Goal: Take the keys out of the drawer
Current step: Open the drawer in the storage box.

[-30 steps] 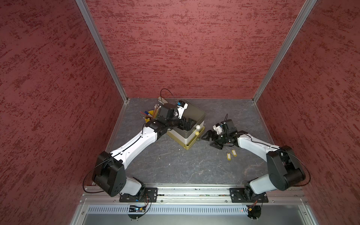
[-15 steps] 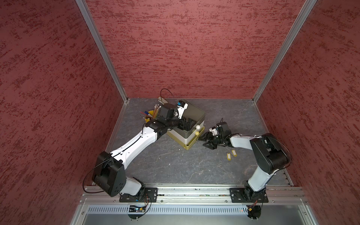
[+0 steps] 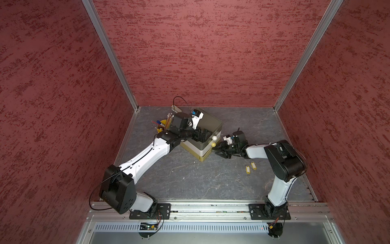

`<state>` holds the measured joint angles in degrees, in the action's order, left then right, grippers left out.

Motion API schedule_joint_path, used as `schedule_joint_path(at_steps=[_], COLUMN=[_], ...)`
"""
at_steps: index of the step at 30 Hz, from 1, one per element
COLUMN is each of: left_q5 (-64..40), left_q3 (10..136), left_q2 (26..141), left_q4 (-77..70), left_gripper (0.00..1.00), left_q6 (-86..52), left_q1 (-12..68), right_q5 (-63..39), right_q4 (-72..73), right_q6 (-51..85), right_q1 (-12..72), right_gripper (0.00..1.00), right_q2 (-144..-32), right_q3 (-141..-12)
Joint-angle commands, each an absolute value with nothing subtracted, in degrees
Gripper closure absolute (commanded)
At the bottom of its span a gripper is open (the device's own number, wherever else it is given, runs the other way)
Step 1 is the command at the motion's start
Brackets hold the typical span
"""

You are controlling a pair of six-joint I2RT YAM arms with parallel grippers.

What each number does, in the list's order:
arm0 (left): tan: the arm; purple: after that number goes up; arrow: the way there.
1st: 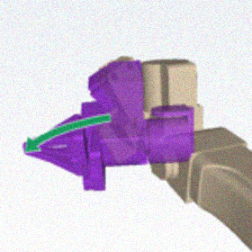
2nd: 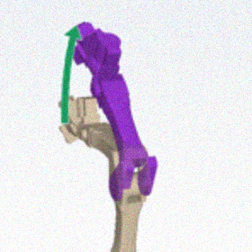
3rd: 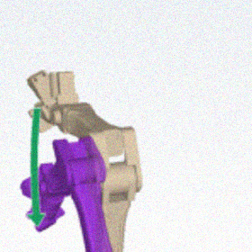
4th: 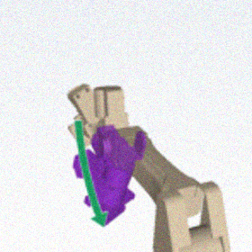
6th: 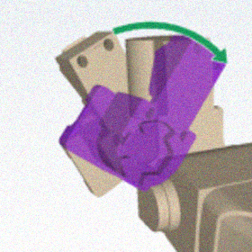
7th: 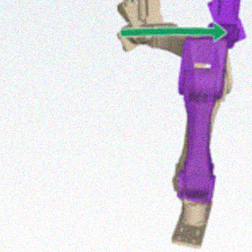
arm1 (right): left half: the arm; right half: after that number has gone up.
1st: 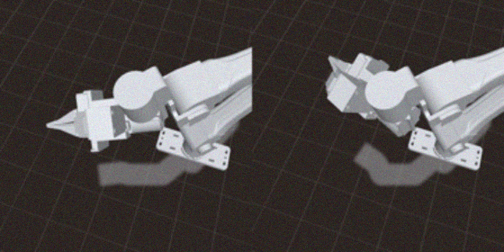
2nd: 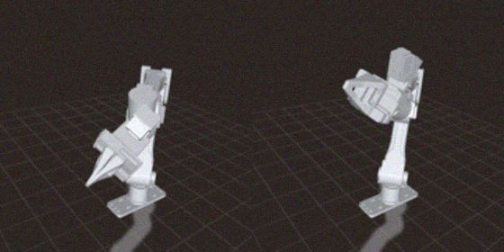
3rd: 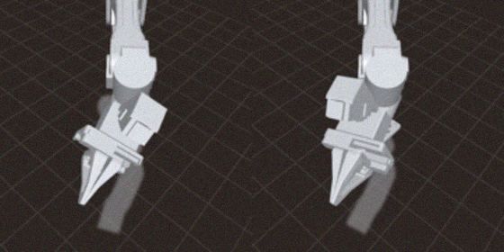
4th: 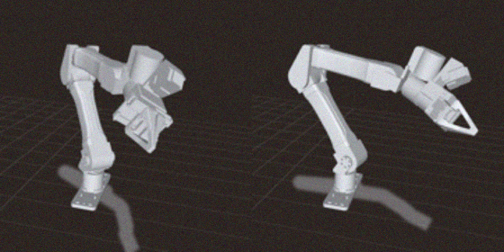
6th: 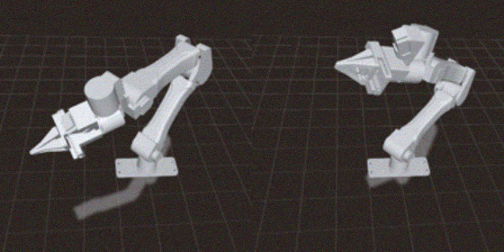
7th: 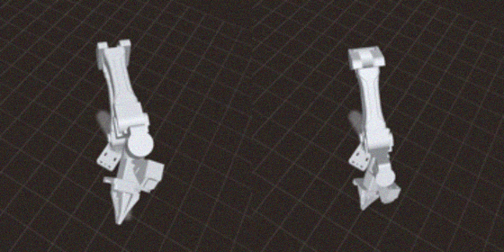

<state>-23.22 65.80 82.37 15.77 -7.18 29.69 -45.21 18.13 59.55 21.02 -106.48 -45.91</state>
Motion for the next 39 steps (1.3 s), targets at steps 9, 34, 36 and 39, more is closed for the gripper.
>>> schedule_joint_path(at_steps=[9,34,36,39], left_q5=[-21.95,-22.15,-22.24,-22.34], left_q3=[62.2,62.24,61.89,61.61], left_q2=[85.85,86.86,86.82,86.76], left_q4=[34.13,34.46,34.41,34.12], left_gripper=[0.0,0.0,0.0,0.0], left_q6=[-9.2,-8.66,-8.69,-8.7], left_q1=[28.74,28.74,28.71,28.73], right_q5=[-44.04,-43.09,-42.94,-42.63], right_q4=[52.13,68.51,69.14,71.97], right_q6=[68.8,73.73,73.37,73.56], right_q1=[21.4,22.5,22.2,21.58], right_gripper=[0.58,0.79,0.79,0.79], right_q2=[-114.76,-120.02,-119.54,-119.65], right_q3=[-37.36,-30.04,-27.86,-24.44])
